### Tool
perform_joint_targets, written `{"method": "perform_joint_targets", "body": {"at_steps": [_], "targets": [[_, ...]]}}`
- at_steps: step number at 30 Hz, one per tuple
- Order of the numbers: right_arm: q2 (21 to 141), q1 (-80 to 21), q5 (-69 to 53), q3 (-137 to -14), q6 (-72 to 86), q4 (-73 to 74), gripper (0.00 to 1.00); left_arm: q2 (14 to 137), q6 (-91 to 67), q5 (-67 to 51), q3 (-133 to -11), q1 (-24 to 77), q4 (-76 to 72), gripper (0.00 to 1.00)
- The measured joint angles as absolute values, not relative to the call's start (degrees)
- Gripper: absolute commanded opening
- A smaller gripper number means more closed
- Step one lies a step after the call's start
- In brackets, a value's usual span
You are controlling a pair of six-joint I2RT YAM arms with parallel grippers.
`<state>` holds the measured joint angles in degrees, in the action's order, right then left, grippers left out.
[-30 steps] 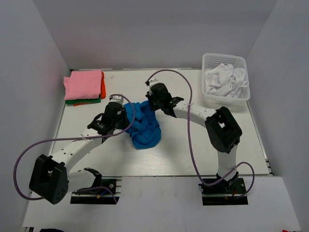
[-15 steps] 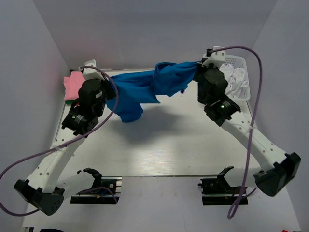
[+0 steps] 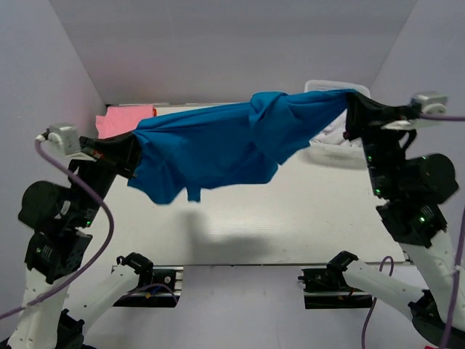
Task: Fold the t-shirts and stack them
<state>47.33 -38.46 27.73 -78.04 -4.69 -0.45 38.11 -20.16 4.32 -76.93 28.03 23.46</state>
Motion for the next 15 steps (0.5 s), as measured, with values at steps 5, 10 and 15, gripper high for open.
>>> {"method": "perform_joint_targets", "body": {"at_steps": [5,10,15], "targets": [[44.3,-38.5,27.0,-77.1,-4.5,0.5,0.0,38.5,-20.5,3.5,-78.0,28.0,23.9,0.0],[49.4,-37.2,33.4,-69.9,-3.5,-0.3,0.0,44.8,-21.8,6.0,-72.3,27.6,22.3,0.0],[66.6,-34.2,37.6,-63.4,3.9,1.5,0.41,60.3,-26.3,17.8,-63.5,26.7,23.1,0.69]]}}
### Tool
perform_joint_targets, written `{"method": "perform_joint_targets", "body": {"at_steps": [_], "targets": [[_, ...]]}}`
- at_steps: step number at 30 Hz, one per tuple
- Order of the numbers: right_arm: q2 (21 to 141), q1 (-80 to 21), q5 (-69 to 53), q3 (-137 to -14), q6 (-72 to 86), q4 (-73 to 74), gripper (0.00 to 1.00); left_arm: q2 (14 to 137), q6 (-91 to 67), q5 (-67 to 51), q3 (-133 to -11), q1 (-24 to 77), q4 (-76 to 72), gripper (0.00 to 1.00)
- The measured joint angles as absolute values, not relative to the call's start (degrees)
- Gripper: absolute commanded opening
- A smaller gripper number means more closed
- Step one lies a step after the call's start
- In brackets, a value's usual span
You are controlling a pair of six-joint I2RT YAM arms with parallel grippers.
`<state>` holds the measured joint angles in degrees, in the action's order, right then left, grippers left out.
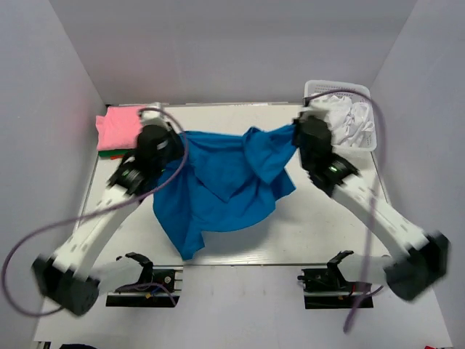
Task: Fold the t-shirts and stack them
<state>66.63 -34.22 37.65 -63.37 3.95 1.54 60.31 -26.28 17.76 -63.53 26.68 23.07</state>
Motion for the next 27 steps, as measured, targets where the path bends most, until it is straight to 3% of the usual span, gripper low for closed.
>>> {"method": "perform_joint_targets", "body": {"at_steps": [1,2,6,9,17,27], "targets": [[71.8,-33.0,37.1,-63.1,6.2,3.1,0.63,66.2,-28.5,21.6,-63.5,26.1,24.9,0.96],[77.4,-32.0,36.2,-63.3,7.7,4.6,0.9,71.6,-28.7,22.9,-64.0,25.6,25.5,1.0],[96.2,-28.6,31.5,-68.6,12.2,15.8,0.9,90.8,-33.5,28.8,-69.3,23.0,34.0,1.0],[98.3,-28.0,28.8,-69.0,14.2,20.3,0.9,92.4,-34.6,29.4,-69.0,22.0,36.9,1.0],[88.7,-28.5,23.1,-67.5,16.0,20.1,0.9,71.1,-36.5,21.6,-55.2,22.5,30.2,1.0],[87.8,-28.5,17.5,-60.3,18.0,21.3,0.9,54.2,-46.3,8.1,-27.6,23.0,33.9,1.0]]}}
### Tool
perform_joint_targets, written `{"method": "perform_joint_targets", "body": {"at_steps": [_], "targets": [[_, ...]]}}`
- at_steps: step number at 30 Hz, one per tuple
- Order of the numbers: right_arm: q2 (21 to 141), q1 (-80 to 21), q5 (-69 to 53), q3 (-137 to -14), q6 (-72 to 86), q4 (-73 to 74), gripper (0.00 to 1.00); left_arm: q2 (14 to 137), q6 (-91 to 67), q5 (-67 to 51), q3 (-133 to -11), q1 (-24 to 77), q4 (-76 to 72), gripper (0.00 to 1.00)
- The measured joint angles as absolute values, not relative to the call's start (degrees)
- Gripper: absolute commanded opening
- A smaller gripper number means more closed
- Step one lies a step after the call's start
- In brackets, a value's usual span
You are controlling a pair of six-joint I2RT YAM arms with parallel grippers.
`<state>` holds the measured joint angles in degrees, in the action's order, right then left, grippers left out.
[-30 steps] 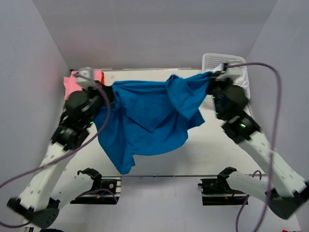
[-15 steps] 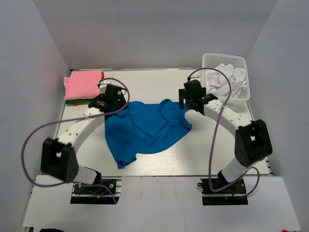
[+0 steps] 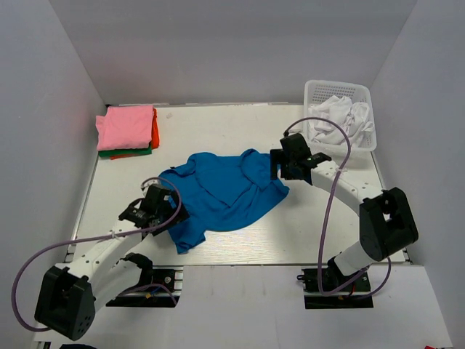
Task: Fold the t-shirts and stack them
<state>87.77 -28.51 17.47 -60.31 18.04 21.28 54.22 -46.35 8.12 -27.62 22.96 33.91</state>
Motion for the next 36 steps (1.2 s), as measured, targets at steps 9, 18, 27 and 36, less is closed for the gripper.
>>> {"method": "perform_joint_targets", "body": {"at_steps": [9,18,27,36], "targets": [[84.8,-28.5,12.1,-49.1,17.8,20.9,0.9,61.1,-46.2,3.6,-25.5,22.9,21.9,1.0],[90.1,-28.5,11.8,-49.0,17.6,18.2,0.61,81.1,-42.4,11.6,-37.3,22.5,12.4,1.0],[95.1,-27.8,11.9,-52.5,19.1,15.0,0.0,88.2,-36.3,13.5,-47.4,22.2,16.0,1.0],[90.6,-25.4,15.0,-52.5,23.8,17.1,0.0,54.9,-46.7,18.3,-34.7,22.2,30.0,1.0]]}}
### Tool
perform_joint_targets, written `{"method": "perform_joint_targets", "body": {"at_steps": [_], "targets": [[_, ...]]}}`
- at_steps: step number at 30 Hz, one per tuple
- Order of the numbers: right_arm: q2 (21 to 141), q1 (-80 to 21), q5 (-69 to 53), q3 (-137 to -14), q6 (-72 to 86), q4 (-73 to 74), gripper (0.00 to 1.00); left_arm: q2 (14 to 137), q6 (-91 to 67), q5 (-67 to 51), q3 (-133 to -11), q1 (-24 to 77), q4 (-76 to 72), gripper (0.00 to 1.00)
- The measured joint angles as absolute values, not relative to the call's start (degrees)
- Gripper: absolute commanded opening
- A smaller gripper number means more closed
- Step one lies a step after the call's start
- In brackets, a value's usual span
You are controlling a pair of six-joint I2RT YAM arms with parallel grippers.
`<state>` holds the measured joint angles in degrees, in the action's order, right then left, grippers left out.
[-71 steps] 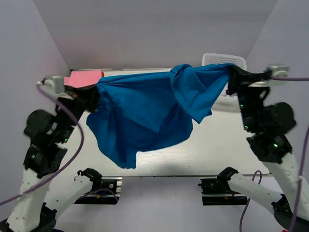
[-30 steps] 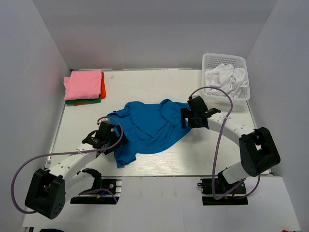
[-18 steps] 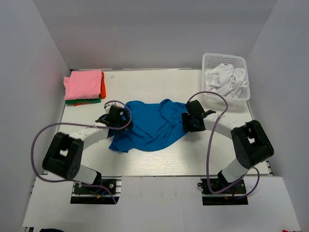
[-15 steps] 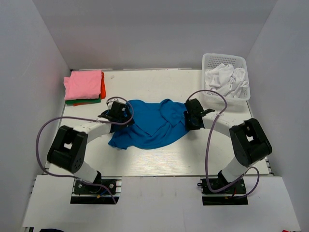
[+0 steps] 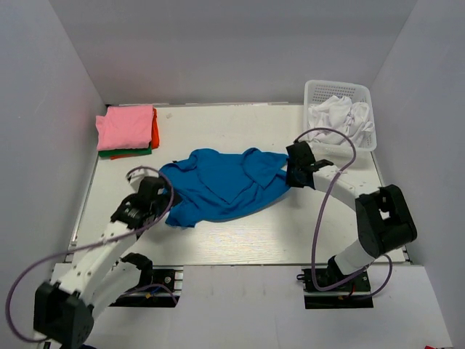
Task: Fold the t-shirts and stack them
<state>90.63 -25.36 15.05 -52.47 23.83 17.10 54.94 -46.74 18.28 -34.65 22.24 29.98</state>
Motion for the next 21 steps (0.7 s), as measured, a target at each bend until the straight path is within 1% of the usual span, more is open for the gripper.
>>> {"method": "perform_joint_targets", "body": {"at_steps": [3,4,6,7,8,10,11,12,13,16,17,19,21], "targets": [[86.8,-24.2,16.3,-52.4,25.1,17.7,0.0,44.0,-52.3,19.1,-28.0,22.1,36.1,1.0],[86.2,-23.9,16.4,-52.4,25.3,17.9,0.0,42.5,-53.7,19.1,-26.6,22.1,37.5,0.95],[85.7,-23.4,16.8,-52.4,25.7,18.3,0.0,41.6,-56.1,19.0,-24.2,22.1,39.4,0.89],[85.7,-23.2,16.8,-52.3,25.9,18.5,0.0,41.9,-56.9,18.8,-23.3,22.1,39.7,0.85],[85.7,-23.0,16.8,-52.2,26.0,18.9,0.0,42.8,-57.5,18.4,-22.6,22.1,39.9,0.78],[85.7,-22.6,16.7,-51.9,26.3,19.4,0.0,45.4,-58.5,17.4,-22.0,22.1,39.7,0.72],[85.7,-22.5,16.5,-51.7,26.4,19.6,0.0,47.1,-58.7,16.7,-21.9,22.1,39.3,0.66],[85.7,-22.5,16.4,-51.6,26.4,19.7,0.0,48.9,-58.7,16.0,-21.8,22.1,38.5,0.64],[85.7,-22.5,16.3,-51.6,26.4,19.7,0.0,50.6,-58.5,15.4,-22.1,22.1,37.3,0.63],[85.7,-22.5,16.1,-51.6,26.4,19.7,0.0,52.6,-57.7,14.4,-22.2,22.2,34.2,0.63],[85.7,-22.5,16.1,-51.6,26.4,19.7,0.0,53.0,-57.5,14.0,-22.3,22.2,33.3,0.59],[85.7,-22.5,16.1,-51.5,26.4,19.6,0.0,53.5,-56.3,13.1,-22.2,22.2,31.9,0.59],[85.6,-22.5,16.1,-51.0,26.4,19.3,0.0,53.6,-55.3,11.9,-22.2,22.2,30.9,0.53]]}}
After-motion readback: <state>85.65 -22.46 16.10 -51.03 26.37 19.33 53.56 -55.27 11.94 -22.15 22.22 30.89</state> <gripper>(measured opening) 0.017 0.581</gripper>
